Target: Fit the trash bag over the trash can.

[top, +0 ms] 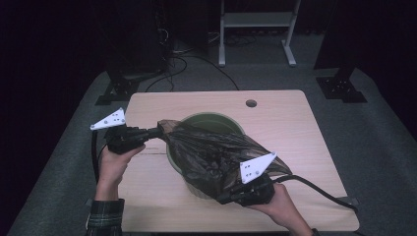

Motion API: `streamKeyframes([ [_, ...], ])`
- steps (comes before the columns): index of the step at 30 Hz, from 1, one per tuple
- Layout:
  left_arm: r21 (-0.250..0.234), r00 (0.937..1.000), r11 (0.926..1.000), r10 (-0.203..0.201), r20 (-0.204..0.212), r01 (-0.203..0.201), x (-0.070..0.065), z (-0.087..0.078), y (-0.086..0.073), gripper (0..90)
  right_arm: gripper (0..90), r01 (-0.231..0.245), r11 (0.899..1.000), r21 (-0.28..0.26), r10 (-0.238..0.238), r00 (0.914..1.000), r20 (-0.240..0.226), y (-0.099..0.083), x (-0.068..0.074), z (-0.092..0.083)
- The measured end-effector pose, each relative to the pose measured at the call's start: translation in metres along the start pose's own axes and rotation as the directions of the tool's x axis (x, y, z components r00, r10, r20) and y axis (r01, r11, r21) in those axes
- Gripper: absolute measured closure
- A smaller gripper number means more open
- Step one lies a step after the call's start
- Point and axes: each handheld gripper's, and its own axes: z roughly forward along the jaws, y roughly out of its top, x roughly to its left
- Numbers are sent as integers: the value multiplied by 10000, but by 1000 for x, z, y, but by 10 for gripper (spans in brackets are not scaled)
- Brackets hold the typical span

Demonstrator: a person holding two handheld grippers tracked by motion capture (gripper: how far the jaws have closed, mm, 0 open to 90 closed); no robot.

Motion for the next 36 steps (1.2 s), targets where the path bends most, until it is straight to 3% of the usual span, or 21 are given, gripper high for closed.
streamKeyframes([
  [8, 73, 9999, 10000, 4, -172, -3, 2, -1, -1, 896, 900, -57, 9961, 880, 28, 9994, 333, -13, -1, 17],
  [11, 52, 9999, 10000, -26, -150, 26, 2, -1, -1, 896, 898, -201, 9967, 786, 176, 9993, 323, -20, -4, 17],
  [13, 49, 9999, 10000, -8, -157, 9, 2, -1, -1, 896, 780, -128, 9972, 736, 86, 9983, 580, -21, -4, 12],
  [15, 40, 9999, 10000, -32, -164, 32, 2, -1, -1, 895, 717, -109, 9965, 826, 47, 9972, 748, -19, -3, 7],
  [22, 9, 9997, 10000, -26, -225, 26, 3, -3, -1, 896, 631, -362, 9952, 906, 232, 9898, 1409, -29, -5, -9],
  [28, -6, 9996, 10000, -36, -268, 36, 4, -4, -2, 895, 595, -816, 9967, 5, 791, 9671, 2419, -42, -11, -55],
  [33, -5, 9996, 10000, -41, -295, 41, 5, -5, -2, 895, 596, -1062, 9934, -439, 1149, 9308, 3470, -49, -16, -95],
  [34, -5, 9996, 10000, -41, -295, 41, 5, -5, -2, 895, 596, -1062, 9934, -439, 1149, 9308, 3470, -49, -16, -95],
  [35, -1, 9996, 10000, -36, -286, 36, 5, -5, -2, 895, 596, -1192, 9887, -909, 1446, 9184, 3682, -54, -19, -112],
  [36, -12, 9997, 10000, -32, -260, 31, 5, -5, -2, 895, 596, -1237, 9862, -1099, 1560, 9164, 3686, -55, -20, -118],
])
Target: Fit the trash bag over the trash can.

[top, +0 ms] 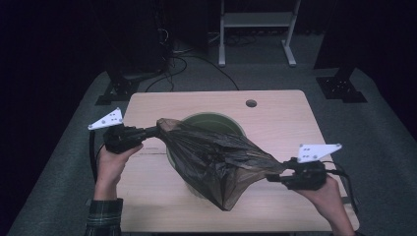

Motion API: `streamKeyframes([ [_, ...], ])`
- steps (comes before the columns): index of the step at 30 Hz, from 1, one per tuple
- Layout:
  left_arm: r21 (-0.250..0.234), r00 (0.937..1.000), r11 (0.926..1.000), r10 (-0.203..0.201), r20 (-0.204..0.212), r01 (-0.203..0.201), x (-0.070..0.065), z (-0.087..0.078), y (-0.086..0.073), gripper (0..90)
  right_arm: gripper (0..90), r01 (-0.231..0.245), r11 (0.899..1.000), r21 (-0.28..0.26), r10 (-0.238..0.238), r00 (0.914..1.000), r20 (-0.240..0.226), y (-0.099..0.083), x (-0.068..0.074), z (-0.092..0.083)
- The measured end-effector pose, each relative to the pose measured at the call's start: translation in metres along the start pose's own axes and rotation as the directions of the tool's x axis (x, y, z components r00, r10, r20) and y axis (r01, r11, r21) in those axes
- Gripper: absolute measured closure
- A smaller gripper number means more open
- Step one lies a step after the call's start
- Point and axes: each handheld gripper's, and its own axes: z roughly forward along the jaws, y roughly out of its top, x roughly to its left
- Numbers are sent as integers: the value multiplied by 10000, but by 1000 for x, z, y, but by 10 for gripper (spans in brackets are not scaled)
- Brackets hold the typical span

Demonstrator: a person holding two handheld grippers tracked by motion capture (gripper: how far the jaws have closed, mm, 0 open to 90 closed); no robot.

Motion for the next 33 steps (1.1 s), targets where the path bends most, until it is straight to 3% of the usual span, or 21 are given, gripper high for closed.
streamKeyframes([
  [4, -23, 10000, 10000, -10, 14, 10, 0, 1, 0, 895, 586, -259, 9983, -518, 272, 9993, 239, 6, -13, -19],
  [5, -17, 10000, 10000, -17, 23, 17, 0, 1, 0, 895, 585, -383, 9949, -936, 408, 9988, 252, 14, -21, -29],
  [7, -2, 10000, 10000, -13, 35, 13, 0, 2, 0, 895, 579, -371, 9931, -1114, 396, 9990, 207, 21, -24, -32],
  [12, 16, 10000, 10000, -25, 48, 24, 0, 2, 0, 895, 579, 245, 9894, -1428, -152, 9977, 656, 59, -29, -37],
  [16, 1, 10000, 10000, -16, 20, 16, 1, 0, -1, 896, 580, 554, 9883, -1421, -402, 9934, 1072, 74, -31, -41],
  [19, -25, 10000, 10000, -25, 11, 25, 2, -1, -1, 895, 579, 512, 9862, -1576, -360, 9945, 981, 79, -34, -44],
  [28, 20, 10000, 10000, 27, 34, -27, 1, 0, 0, 895, 562, 788, 9893, -1228, -758, 9967, 289, 104, -34, -6],
  [29, 7, 10000, 10000, 19, 37, -19, 1, 0, 0, 895, 560, 794, 9911, -1065, -794, 9968, 45, 108, -34, 8],
  [33, -86, 10000, 10000, 3, -1, -3, 2, -4, 0, 895, 540, 818, 9941, -708, -830, 9964, -147, 111, -34, 28],
])
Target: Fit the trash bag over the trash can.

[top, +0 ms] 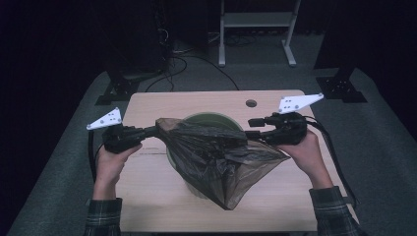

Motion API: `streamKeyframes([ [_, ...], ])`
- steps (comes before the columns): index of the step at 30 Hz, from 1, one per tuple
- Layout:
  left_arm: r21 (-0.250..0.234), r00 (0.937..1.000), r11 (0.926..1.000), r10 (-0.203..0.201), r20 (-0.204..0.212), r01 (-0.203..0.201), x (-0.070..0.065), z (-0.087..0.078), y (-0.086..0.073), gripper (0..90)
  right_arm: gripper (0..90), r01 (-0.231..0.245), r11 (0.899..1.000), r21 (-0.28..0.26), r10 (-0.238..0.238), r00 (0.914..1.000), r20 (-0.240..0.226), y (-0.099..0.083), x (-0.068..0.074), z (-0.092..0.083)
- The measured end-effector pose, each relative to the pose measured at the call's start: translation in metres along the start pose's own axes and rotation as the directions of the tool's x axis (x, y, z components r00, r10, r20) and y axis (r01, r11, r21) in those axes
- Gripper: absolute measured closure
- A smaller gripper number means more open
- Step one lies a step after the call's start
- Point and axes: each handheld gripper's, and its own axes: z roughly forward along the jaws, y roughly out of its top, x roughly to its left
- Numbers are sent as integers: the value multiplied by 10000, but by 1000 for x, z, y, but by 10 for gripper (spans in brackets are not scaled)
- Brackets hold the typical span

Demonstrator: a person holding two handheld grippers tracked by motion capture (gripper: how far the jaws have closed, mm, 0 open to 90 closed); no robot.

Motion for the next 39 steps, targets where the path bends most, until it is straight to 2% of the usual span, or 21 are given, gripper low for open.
streamKeyframes([
  [4, -60, 10000, 10000, -29, -80, 28, 1, -4, 0, 895, 554, -123, 9993, 354, 127, 9998, -136, -3, -2, 13],
  [6, -101, 9999, 9999, -38, -122, 37, 2, -5, 0, 895, 636, -105, 9985, 536, 114, 9998, -177, -5, -3, 18],
  [9, -132, 9999, 9999, -48, -124, 47, 2, -6, 0, 885, 827, -45, 9978, 656, 57, 9998, -188, -6, -3, 22],
  [11, -140, 9999, 9999, -29, -110, 28, 2, -9, 1, 835, 900, -48, 9978, 668, 58, 9999, -161, -6, -5, 24],
  [15, -262, 9999, 9996, 79, -140, -82, 1, -17, 5, 782, 900, -161, 9988, 453, 158, 9999, 63, -5, -9, 23],
  [17, -305, 9993, 9994, 165, -336, -175, 0, -22, 7, 700, 900, -196, 9995, 266, 193, 9998, 93, -4, -10, 21],
  [19, -560, 9993, 9981, 221, -313, -238, -2, -29, 13, 649, 900, -206, 9997, 89, 205, 9998, 89, -1, -12, 19],
  [22, -871, 9978, 9941, 624, -204, -640, -8, -34, 27, 607, 900, -152, 9999, -7, 152, 9998, 90, 6, -15, 21],
  [23, -871, 9978, 9941, 624, -204, -640, -8, -34, 27, 604, 900, -126, 9999, -42, 127, 9999, 77, 9, -16, 22],
  [24, -993, 9963, 9914, 850, -84, -854, -12, -31, 35, 600, 900, -87, 9999, -130, 88, 9999, 66, 12, -17, 24],
  [26, -932, 9947, 9905, 1023, 69, -1012, -13, -21, 43, 592, 900, -5, 9999, -151, 5, 10000, 47, 20, -17, 28],
  [31, -435, 9858, 9870, 1572, 587, -1548, -17, 17, 58, 551, 900, 219, 9994, -283, -222, 9997, -88, 37, -18, 40],
  [35, 22, 9788, 9838, 1781, 1014, -1793, -17, 46, 62, 526, 900, 301, 9991, -293, -309, 9992, -258, 44, -19, 48],
  [39, 338, 9752, 9812, 1844, 1221, -1898, -16, 66, 59, 510, 900, 325, 9989, -334, -338, 9987, -379, 48, -20, 52],
])
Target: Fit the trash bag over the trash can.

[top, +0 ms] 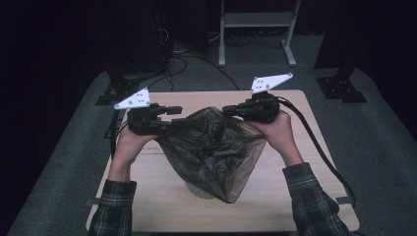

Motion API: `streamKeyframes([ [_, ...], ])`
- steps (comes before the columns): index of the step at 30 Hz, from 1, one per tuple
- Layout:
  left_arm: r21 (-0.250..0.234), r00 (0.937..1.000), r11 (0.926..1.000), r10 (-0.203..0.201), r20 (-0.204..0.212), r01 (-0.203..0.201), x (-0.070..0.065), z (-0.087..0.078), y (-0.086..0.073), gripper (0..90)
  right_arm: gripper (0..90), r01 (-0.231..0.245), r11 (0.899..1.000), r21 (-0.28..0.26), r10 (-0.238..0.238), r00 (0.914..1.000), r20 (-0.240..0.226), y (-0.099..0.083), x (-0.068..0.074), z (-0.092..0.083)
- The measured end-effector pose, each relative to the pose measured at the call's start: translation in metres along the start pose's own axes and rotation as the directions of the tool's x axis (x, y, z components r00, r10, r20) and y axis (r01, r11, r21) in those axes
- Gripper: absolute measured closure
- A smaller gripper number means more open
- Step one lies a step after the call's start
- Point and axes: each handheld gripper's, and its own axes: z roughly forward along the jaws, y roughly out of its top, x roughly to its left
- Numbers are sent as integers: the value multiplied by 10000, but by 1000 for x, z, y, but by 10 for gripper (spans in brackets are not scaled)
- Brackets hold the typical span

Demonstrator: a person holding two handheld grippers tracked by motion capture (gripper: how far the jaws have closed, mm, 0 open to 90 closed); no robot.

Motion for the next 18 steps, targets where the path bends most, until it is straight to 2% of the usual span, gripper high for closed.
streamKeyframes([
  [4, 237, 9998, 9997, -78, 194, 73, 3, 10, -3, 536, 900, 12, 9999, -114, -13, 10000, -43, 2, -1, 0],
  [6, 441, 9992, 9990, -59, 396, 42, 2, 16, -5, 636, 900, -47, 9995, -303, 43, 9999, -134, 3, -3, -1],
  [8, 688, 9988, 9976, -89, 475, 56, 2, 19, -5, 800, 900, -50, 9996, -287, 48, 10000, -88, 3, -3, -2],
  [10, 672, 9987, 9976, -226, 466, 194, 2, 20, -6, 896, 899, 37, 9997, -250, -37, 10000, 31, 3, -2, -3],
  [12, 667, 9994, 9976, -219, 259, 201, 1, 21, -5, 897, 711, 62, 9996, -284, -56, 9997, 226, 3, 0, -7],
  [13, 617, 9996, 9979, -229, 176, 218, 1, 20, -5, 897, 652, -48, 9996, -279, 54, 9998, 204, 3, 1, -9],
  [14, 617, 9996, 9979, -229, 176, 218, 1, 20, -5, 897, 652, -48, 9996, -279, 54, 9998, 204, 3, 1, -9],
  [15, 571, 9996, 9980, -274, 28, 272, 1, 18, -4, 897, 559, -80, 9996, -262, 89, 9994, 336, 2, 4, -15],
  [18, 546, 9995, 9981, -287, -136, 295, 1, 14, -3, 897, 487, -169, 9999, -22, 170, 9991, 387, -4, 7, -25],
])
